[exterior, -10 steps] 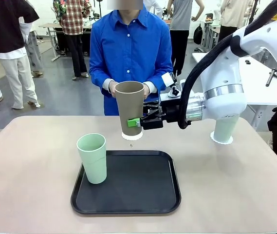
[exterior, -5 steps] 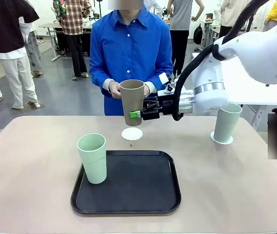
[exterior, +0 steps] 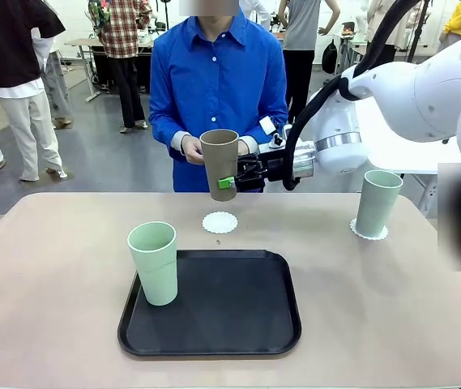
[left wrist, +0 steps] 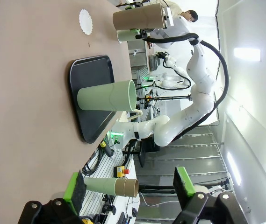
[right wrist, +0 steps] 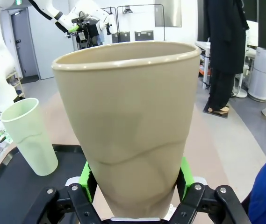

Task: Place coasters on the table and set cups on them.
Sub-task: Take one Reusable plastic cup from the Flat Tray and place it on a coaster set by the human.

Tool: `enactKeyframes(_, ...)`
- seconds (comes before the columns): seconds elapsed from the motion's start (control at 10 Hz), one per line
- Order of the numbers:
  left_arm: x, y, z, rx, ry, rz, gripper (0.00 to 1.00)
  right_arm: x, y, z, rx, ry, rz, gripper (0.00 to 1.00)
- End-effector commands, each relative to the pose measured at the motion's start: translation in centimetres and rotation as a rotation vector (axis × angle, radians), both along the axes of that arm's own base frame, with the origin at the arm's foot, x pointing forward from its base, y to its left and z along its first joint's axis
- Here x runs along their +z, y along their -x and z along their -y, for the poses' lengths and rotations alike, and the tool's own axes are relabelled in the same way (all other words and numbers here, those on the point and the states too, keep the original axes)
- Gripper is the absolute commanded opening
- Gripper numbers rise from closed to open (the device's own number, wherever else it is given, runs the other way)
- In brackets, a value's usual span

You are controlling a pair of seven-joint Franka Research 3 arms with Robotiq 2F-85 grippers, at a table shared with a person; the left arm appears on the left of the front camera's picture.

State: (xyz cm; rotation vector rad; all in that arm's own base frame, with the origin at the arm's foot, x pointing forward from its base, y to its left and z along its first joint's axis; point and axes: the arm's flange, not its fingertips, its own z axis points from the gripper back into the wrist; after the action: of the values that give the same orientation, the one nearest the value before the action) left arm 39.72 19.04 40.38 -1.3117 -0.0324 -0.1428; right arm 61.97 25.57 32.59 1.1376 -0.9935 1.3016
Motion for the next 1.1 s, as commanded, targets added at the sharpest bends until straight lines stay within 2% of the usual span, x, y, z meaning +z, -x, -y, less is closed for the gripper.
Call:
enactKeyframes(0.0, 0.2, 0.1, 0.0, 0.003, 0.007, 0.006, 1.00, -0.4, -1.8, -0.3, 0.041, -0.016, -0.035, 0.81)
enactKeyframes(0.2, 0.2, 0.1, 0.0, 0.003, 0.007, 0.006, 1.00, -1.1, -1.1, -1.2, 0.028, -0.032, -0.044, 0.81)
enactKeyframes(0.3, 0.2, 0.1, 0.0, 0.003, 0.007, 0.006, 1.00, -0.8, -0.9, 0.1, 0.016, -0.023, -0.010, 0.81)
enactKeyframes(0.7, 0.2, 0.1, 0.0, 0.003, 0.007, 0.006, 1.00, -1.2, -0.9, 0.0, 0.018, -0.026, -0.017, 0.81)
enactKeyframes(0.8, 0.2, 0.1, 0.0, 0.003, 0.007, 0.006, 1.00, -1.4, -0.1, -0.5, 0.108, -0.047, 0.008, 0.81)
enactKeyframes(1.0, 0.2, 0.1, 0.0, 0.003, 0.007, 0.006, 1.00, -2.1, -0.2, -1.4, 0.146, -0.023, 0.040, 0.81)
